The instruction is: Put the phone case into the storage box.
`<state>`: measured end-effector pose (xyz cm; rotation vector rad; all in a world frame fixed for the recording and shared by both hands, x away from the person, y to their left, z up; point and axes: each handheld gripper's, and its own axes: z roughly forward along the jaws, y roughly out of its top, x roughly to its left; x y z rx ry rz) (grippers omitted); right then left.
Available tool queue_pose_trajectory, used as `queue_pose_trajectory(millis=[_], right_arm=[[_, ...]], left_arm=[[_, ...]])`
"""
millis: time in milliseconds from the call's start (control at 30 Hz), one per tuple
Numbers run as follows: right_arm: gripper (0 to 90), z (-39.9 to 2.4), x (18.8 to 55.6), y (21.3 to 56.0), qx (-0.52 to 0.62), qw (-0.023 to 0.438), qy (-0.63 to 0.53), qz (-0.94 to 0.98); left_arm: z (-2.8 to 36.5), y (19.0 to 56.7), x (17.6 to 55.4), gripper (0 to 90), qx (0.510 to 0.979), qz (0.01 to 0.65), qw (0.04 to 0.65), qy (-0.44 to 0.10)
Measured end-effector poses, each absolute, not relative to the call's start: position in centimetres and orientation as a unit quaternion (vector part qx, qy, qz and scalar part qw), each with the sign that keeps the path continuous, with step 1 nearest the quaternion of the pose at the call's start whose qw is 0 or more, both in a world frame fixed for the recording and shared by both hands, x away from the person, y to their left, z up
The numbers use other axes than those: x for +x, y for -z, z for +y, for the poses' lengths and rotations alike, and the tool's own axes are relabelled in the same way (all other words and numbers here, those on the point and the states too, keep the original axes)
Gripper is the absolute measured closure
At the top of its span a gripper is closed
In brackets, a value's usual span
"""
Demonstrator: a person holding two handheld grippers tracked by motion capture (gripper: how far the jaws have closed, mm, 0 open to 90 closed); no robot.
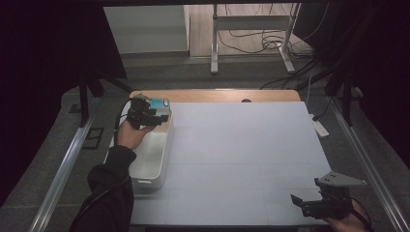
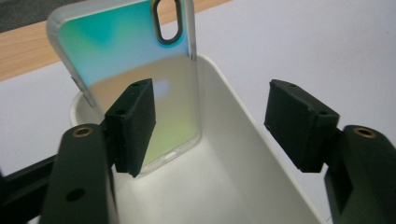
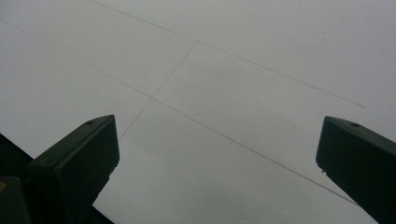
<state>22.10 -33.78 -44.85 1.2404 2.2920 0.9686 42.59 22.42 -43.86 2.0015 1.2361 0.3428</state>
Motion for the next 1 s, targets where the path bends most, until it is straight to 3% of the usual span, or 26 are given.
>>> queue_pose_trajectory(millis=[333, 633, 1000], right_arm=[[0.0, -33.8, 22.1, 44.9, 0.439, 0.179, -0.344, 0.811], [0.0, -33.8, 22.1, 44.8, 0.439, 0.180, -0.343, 0.811], [0.0, -33.8, 22.1, 44.8, 0.439, 0.180, -0.344, 0.810]], left_arm=[[23.0, 43.9, 41.6, 23.1, 0.774, 0.480, 0.388, -0.143], [23.3, 43.9, 40.7, 8.8, 0.764, 0.482, 0.400, -0.152], [23.2, 43.5, 39.1, 1.4, 0.764, 0.469, 0.414, -0.158]])
